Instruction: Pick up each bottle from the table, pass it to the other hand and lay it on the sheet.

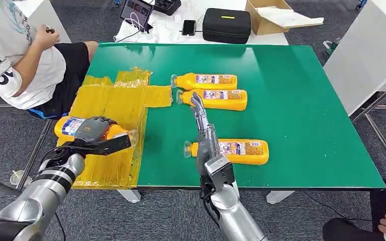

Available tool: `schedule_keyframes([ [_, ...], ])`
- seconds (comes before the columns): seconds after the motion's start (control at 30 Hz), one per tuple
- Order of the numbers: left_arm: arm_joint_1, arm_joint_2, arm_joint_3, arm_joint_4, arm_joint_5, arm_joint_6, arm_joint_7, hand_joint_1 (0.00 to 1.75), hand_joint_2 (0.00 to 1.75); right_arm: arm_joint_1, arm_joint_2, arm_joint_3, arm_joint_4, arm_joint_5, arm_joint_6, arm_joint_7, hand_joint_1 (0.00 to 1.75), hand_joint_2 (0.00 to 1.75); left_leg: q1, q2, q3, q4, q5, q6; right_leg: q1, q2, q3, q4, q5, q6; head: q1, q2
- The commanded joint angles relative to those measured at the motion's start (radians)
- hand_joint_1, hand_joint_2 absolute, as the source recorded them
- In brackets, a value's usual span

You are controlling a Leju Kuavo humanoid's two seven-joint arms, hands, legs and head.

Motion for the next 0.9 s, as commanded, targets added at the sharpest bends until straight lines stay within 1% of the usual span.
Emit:
schedule_keyframes([
  [0.03, -0.038, -0.006, 0.006, 0.056, 0.001, -0.006, 0.001, 1.75, 1.75, -0.047, -0.013, 0.016, 0.066, -0.002, 0.000, 0.005, 0.00, 0.00, 0.000, 0.001, 0.004, 0.000, -0.002, 0.001, 0.001, 0.000, 0.004, 0.000, -0.001, -0.001, 0.000, 0.000],
  [0.1, -0.038, -0.006, 0.006, 0.056, 0.001, -0.006, 0.001, 1.75, 1.75, -0.047, -0.013, 0.016, 0.066, -0.002, 0.000, 0.005, 0.00, 0.00, 0.000, 0.001, 0.002, 0.000, -0.001, 0.001, 0.000, 0.000, 0.002, 0.000, 0.000, -0.001, 0.000, 0.000],
  [0.13, -0.030, -0.011, 0.028, 0.052, 0.029, -0.018, -0.009, 1.75, 1.75, -0.049, -0.010, 0.015, 0.071, -0.002, 0.002, 0.006, 0.00, 0.00, 0.000, 0.001, 0.002, 0.000, -0.001, 0.001, 0.000, 0.000, 0.002, 0.000, 0.000, -0.001, 0.000, 0.000],
  [0.23, 0.004, -0.020, 0.035, 0.048, 0.041, 0.001, -0.022, 1.75, 1.75, -0.051, -0.008, 0.017, 0.082, 0.000, 0.006, 0.009, 0.00, 0.00, 0.000, 0.002, 0.005, -0.001, -0.002, 0.001, 0.000, 0.001, 0.005, -0.001, -0.001, -0.001, 0.000, 0.000],
  [0.3, 0.022, -0.029, 0.044, 0.048, 0.056, -0.001, -0.029, 1.75, 1.75, -0.054, -0.006, 0.016, 0.094, 0.000, 0.008, 0.011, 0.00, 0.00, -0.001, 0.002, 0.004, -0.001, -0.001, 0.001, 0.000, 0.001, 0.004, -0.001, -0.001, -0.001, 0.000, 0.000],
  [0.33, 0.036, -0.029, 0.038, 0.046, 0.053, 0.009, -0.032, 1.75, 1.75, -0.056, -0.004, 0.015, 0.102, 0.000, 0.009, 0.011, 0.00, 0.00, -0.001, 0.003, 0.006, -0.001, -0.002, 0.002, 0.000, 0.001, 0.006, -0.001, -0.001, -0.001, 0.000, 0.000],
  [0.37, 0.044, -0.029, 0.027, 0.044, 0.044, 0.020, -0.032, 1.66, 1.75, -0.057, -0.002, 0.013, 0.107, 0.000, 0.011, 0.012, 0.00, 0.00, -0.001, 0.002, 0.005, -0.001, -0.001, 0.001, 0.000, 0.001, 0.004, -0.001, -0.001, -0.001, 0.000, 0.000],
  [0.4, 0.049, -0.029, 0.018, 0.046, 0.038, 0.020, -0.031, 1.08, 1.75, -0.058, -0.002, 0.014, 0.112, 0.002, 0.015, 0.015, 0.00, 0.00, -0.001, 0.003, 0.007, -0.001, -0.002, 0.002, 0.000, 0.001, 0.006, -0.001, -0.001, -0.001, 0.000, 0.000],
  [0.43, 0.055, -0.032, 0.019, 0.049, 0.042, 0.012, -0.035, 0.42, 1.75, -0.059, -0.002, 0.012, 0.117, 0.001, 0.015, 0.015, 0.00, 0.00, 0.000, 0.002, 0.006, -0.001, -0.002, 0.001, 0.000, 0.001, 0.005, -0.001, -0.001, -0.001, 0.000, 0.000],
  [0.47, 0.060, -0.032, 0.012, 0.051, 0.039, 0.000, -0.034, 0.03, 1.75, -0.061, 0.000, 0.010, 0.124, 0.001, 0.017, 0.016, 0.00, 0.00, 0.000, 0.003, 0.009, -0.001, -0.003, 0.002, 0.000, 0.001, 0.008, -0.002, -0.002, -0.002, 0.000, 0.000],
  [0.5, 0.062, -0.032, 0.008, 0.052, 0.037, -0.004, -0.034, 0.00, 1.75, -0.062, 0.001, 0.009, 0.127, 0.000, 0.019, 0.017, 0.00, 0.00, -0.001, 0.003, 0.008, -0.001, -0.002, 0.002, 0.000, 0.001, 0.007, -0.002, -0.002, -0.001, 0.000, 0.000],
  [0.53, 0.063, -0.028, -0.013, 0.049, 0.019, -0.002, -0.029, 0.00, 1.75, -0.065, 0.002, 0.007, 0.134, -0.001, 0.024, 0.019, 0.00, 0.00, -0.001, 0.003, 0.007, -0.001, -0.002, 0.002, 0.000, 0.001, 0.007, -0.002, -0.001, -0.001, 0.000, 0.000],
  [0.57, 0.063, -0.028, -0.013, 0.049, 0.019, -0.002, -0.029, 0.00, 0.00, -0.065, 0.002, 0.007, 0.134, -0.001, 0.024, 0.019, 0.00, 0.00, -0.001, 0.003, 0.008, -0.002, -0.002, 0.002, 0.000, 0.001, 0.007, -0.002, -0.001, -0.001, 0.000, 0.000],
  [0.6, 0.054, -0.026, 0.022, 0.055, 0.084, -0.144, -0.086, 0.00, 0.00, -0.072, 0.004, 0.005, 0.157, -0.003, 0.038, 0.035, 0.00, 0.00, 0.000, 0.002, 0.003, 0.000, -0.001, 0.001, 0.000, 0.001, 0.003, -0.001, -0.001, -0.001, 0.000, 0.000],
  [0.67, 0.056, -0.021, 0.020, 0.045, 0.090, -0.159, -0.090, 0.00, 0.00, -0.077, 0.006, 0.003, 0.174, -0.004, 0.043, 0.032, 0.00, 0.00, 0.000, 0.002, 0.007, -0.001, -0.002, 0.002, 0.001, 0.000, 0.006, -0.001, -0.001, -0.001, 0.000, 0.000],
  [0.73, 0.060, -0.019, 0.016, 0.036, 0.102, -0.176, -0.094, 0.00, 0.00, -0.079, 0.011, -0.002, 0.186, -0.005, 0.048, 0.031, 0.00, 0.00, 0.000, 0.001, 0.004, -0.001, -0.001, 0.001, 0.000, 0.001, 0.004, -0.001, 0.000, -0.001, -0.001, 0.000],
  [0.77, 0.060, -0.019, 0.016, 0.036, 0.102, -0.176, -0.094, 0.00, 0.00, -0.079, 0.011, -0.002, 0.186, -0.005, 0.048, 0.031, 0.00, 0.00, -0.001, 0.002, 0.007, -0.002, -0.001, 0.001, 0.000, 0.001, 0.006, -0.002, -0.001, -0.001, -0.001, 0.000],
  [0.8, 0.063, -0.020, 0.014, 0.035, 0.104, -0.178, -0.095, 0.00, 0.00, -0.078, 0.011, -0.003, 0.186, -0.004, 0.049, 0.031, 0.00, 0.00, -0.001, 0.001, 0.009, -0.002, -0.001, 0.002, 0.000, 0.000, 0.009, -0.002, -0.001, -0.002, 0.000, 0.000],
  [0.83, 0.064, -0.021, 0.013, 0.036, 0.104, -0.178, -0.095, 0.00, 0.00, -0.077, 0.011, -0.003, 0.186, -0.004, 0.049, 0.031, 0.00, 0.00, 0.000, -0.001, 0.007, -0.001, -0.001, 0.001, 0.000, -0.001, 0.008, -0.001, -0.001, -0.001, 0.000, 0.000],
  [0.87, 0.065, -0.020, 0.009, 0.035, 0.110, -0.183, -0.096, 0.00, 0.00, -0.076, 0.012, -0.007, 0.185, -0.004, 0.052, 0.031, 0.00, 0.00, 0.000, -0.001, 0.009, -0.002, -0.001, 0.002, 0.000, 0.000, 0.009, -0.002, -0.001, -0.001, 0.000, 0.000],
  [0.9, 0.065, -0.020, 0.009, 0.035, 0.110, -0.183, -0.096, 0.00, 0.00, -0.076, 0.012, -0.007, 0.185, -0.004, 0.052, 0.031, 0.00, 0.00, -0.001, -0.003, 0.007, -0.001, 0.000, 0.001, 0.000, -0.001, 0.008, -0.001, -0.001, -0.001, 0.000, 0.000],
])
